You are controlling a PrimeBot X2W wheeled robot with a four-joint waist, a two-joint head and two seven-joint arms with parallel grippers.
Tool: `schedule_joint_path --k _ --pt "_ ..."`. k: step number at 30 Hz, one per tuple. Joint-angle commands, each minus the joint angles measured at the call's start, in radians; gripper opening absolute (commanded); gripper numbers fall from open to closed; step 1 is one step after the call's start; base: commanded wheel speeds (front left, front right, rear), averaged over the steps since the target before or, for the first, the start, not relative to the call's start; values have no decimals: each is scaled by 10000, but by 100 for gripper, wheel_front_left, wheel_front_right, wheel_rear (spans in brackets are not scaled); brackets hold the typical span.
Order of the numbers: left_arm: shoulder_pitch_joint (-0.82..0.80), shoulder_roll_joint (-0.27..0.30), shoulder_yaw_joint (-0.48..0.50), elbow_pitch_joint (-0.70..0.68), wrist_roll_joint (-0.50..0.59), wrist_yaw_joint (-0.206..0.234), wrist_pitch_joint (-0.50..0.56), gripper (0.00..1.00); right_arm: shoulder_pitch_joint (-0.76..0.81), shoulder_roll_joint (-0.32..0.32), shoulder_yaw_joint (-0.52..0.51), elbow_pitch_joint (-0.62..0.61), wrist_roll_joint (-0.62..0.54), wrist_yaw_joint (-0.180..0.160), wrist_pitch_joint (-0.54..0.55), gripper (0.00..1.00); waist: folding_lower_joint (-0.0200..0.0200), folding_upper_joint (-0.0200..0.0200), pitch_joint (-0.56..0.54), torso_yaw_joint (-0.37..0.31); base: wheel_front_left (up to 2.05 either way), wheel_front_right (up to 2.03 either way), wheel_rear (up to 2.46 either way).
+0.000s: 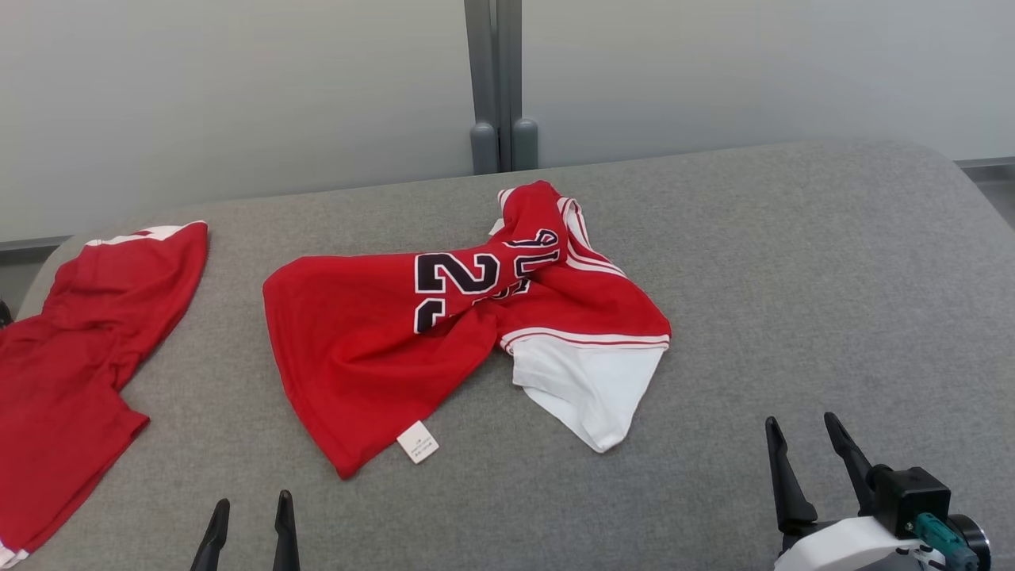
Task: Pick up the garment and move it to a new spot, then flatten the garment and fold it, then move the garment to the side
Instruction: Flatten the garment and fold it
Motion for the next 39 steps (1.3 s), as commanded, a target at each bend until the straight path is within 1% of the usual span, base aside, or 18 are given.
schedule_joint_path --k 1,12,14,16,19,22,23,27,29,34,39 --pt "-111 3 63 38 -72 -44 -5 100 15 -25 12 24 41 -3 -30 100 0 0 -8 19 0 0 0" --pt "-132 1 28 170 -101 -71 -5 100 -93 -25 27 210 0 -3 -30 100 0 0 -36 65 0 0 0" --pt "-228 1 -57 246 -110 -21 -5 100 -207 -25 12 338 163 -3 -30 100 0 0 -30 54 0 0 0" --pt "-397 1 -230 312 28 -2 -5 100 -351 -22 183 561 310 -3 -32 100 0 0 -6 44 0 0 0" --pt "-731 4 -622 694 316 -15 -5 100 -795 -19 696 1233 429 -2 79 100 0 0 69 45 0 0 0" --pt "-1223 7 -1087 1390 678 -17 18 100 -1358 -26 1286 1601 444 -3 828 100 0 0 199 43 0 0 0" --pt "-1499 10 -1210 1632 726 -14 114 100 -1533 -22 1588 1675 454 -3 1232 100 0 0 250 47 0 0 0" --pt "-2339 13 -1656 2340 948 -11 1034 100 -2169 -37 2525 1609 582 -6 2903 100 0 0 579 70 0 0 0" --pt "-2722 22 -1842 2562 999 -31 1522 100 -2420 -28 2886 1437 535 -6 3544 100 0 0 767 82 0 0 0" --pt "-3589 138 -2107 2901 1068 -60 2396 100 -2903 -31 3368 1019 178 -6 4598 100 0 0 1224 126 0 0 0" --pt "-4204 308 -2097 3375 1014 -58 2949 100 -3257 -31 3496 993 -277 -6 5376 100 0 0 1659 157 0 0 0"
